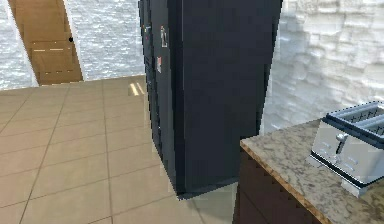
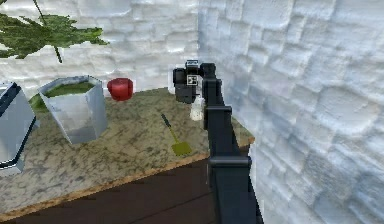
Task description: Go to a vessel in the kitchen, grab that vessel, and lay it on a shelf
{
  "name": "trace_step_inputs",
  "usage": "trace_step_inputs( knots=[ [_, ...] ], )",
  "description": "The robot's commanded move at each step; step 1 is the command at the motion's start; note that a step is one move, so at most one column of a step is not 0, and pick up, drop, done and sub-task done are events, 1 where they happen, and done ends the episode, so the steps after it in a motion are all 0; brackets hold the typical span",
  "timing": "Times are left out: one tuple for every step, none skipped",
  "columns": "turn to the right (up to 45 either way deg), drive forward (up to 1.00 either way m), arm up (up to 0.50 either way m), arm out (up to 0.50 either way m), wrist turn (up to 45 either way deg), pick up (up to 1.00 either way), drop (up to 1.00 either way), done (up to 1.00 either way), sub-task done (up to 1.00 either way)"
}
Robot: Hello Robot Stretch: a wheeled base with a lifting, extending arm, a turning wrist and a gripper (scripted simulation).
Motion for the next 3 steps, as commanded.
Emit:
trace_step_inputs(
  knots=[
    [0.0, 0.0, 0.0, 0.0, 0.0, 1.0, 0.0, 0.0, 0.0],
    [0.0, 0.0, 0.06, 0.0, 0.0, 0.0, 0.0, 0.0, 0.0],
    [0.0, 0.0, 0.0, 0.0, -45.0, 0.0, 0.0, 0.0, 0.0]
  ],
)
